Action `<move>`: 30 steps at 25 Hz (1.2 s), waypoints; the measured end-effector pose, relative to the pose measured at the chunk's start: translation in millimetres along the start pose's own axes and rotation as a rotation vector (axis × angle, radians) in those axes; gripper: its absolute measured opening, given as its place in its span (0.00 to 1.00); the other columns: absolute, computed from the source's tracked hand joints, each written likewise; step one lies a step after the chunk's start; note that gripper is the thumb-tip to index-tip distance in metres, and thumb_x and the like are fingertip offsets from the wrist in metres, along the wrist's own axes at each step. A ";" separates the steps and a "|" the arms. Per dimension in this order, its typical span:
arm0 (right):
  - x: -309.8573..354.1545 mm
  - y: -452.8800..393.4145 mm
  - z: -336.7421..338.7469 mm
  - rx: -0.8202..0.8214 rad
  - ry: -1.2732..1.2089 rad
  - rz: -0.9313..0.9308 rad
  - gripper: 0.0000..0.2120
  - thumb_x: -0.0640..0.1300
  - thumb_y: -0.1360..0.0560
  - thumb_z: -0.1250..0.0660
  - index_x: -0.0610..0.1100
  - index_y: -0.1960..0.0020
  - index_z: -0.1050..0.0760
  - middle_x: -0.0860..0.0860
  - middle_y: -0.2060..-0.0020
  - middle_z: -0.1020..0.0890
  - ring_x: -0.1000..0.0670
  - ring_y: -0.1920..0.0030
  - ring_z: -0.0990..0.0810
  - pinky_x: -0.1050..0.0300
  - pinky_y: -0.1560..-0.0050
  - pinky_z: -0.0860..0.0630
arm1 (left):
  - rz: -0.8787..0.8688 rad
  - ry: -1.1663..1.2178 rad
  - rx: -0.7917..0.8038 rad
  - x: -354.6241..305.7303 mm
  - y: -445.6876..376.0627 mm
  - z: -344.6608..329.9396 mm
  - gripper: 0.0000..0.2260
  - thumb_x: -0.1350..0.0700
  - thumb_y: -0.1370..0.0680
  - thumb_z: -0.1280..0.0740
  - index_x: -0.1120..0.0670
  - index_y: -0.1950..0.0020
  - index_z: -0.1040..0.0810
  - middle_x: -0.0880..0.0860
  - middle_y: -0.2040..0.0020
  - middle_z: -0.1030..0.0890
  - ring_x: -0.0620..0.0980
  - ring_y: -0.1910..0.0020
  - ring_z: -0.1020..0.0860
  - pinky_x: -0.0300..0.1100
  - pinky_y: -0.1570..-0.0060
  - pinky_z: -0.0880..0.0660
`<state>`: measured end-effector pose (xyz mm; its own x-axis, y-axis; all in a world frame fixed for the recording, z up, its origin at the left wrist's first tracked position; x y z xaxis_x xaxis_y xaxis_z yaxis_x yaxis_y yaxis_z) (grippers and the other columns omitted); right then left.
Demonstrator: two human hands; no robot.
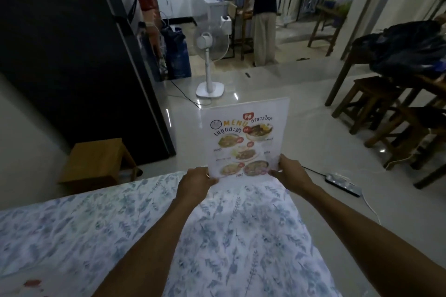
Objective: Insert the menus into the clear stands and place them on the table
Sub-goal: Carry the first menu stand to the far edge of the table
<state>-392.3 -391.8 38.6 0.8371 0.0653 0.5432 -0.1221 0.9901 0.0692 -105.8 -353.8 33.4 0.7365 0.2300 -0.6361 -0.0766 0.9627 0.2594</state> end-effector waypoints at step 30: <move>-89.4 -120.0 -91.3 0.072 0.124 -0.013 0.06 0.36 0.23 0.43 0.41 0.57 0.31 0.40 0.58 0.18 0.44 0.64 0.26 0.57 0.68 0.36 | 0.181 -0.103 0.051 41.4 -133.7 -77.9 0.14 0.42 0.22 0.34 0.51 0.48 0.20 0.47 0.61 0.13 0.45 0.67 0.15 0.47 0.52 0.19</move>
<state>-403.9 -505.1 -94.7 0.8980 0.0715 0.4341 -0.1446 0.9799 0.1377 -117.4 -461.9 -84.2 0.7786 0.3806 -0.4990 -0.1819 0.8978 0.4010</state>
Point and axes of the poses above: each hand's wrist, its own y-axis away from the middle knuckle, its own z-axis out of the back of the hand, x = y × z, the point moved 4 cm from there along -y, towards the middle knuckle
